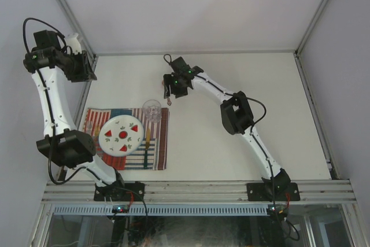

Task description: Set the dinner table for one person

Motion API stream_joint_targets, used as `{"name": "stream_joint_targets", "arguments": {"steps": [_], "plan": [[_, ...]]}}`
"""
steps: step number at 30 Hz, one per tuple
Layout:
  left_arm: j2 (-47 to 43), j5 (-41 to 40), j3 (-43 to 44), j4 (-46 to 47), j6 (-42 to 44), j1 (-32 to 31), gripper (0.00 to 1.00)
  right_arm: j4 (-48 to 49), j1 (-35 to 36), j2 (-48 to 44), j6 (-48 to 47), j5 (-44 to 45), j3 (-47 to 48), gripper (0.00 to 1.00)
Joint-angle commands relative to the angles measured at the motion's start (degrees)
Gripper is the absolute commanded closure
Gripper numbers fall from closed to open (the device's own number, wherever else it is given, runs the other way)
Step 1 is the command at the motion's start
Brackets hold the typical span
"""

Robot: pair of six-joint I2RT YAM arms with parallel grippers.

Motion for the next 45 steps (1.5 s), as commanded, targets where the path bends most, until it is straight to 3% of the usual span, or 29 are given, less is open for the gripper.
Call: {"name": "stream_joint_targets", "arguments": {"steps": [1,8,16,19,23,32,41,45], "plan": [[-4.00,1.93,-3.32,-0.02,-0.99,1.70,0.64,10.09,0.76,1.35,3.70,-9.10,0.10,0.38],[-6.14,0.66,-6.28,0.57,-1.52,2.40,0.64,12.10,1.19,3.89,6.20,-8.65,-0.73,0.38],[-6.62,-0.18,-7.25,1.11,-3.18,2.48,0.64,7.82,2.49,3.22,0.40,-1.90,-0.55,0.41],[-6.85,-0.33,-7.91,1.40,-3.90,2.49,0.64,4.85,2.78,3.60,-0.32,2.17,0.98,0.55],[-7.23,-0.57,-8.46,1.69,-4.25,2.47,0.64,2.21,2.86,4.00,-1.90,4.60,2.36,0.84],[-7.30,-1.12,-8.30,1.46,-4.04,2.50,0.64,-5.51,0.99,3.17,-2.50,10.79,1.74,1.00],[-8.29,-1.24,-10.10,2.47,-4.20,2.48,0.64,-5.46,-0.82,-8.21,0.71,20.98,-19.41,1.00],[-9.18,-0.68,-11.70,3.71,-4.39,2.42,0.64,-0.55,-0.03,-16.17,0.81,26.12,-29.79,1.00]]}}
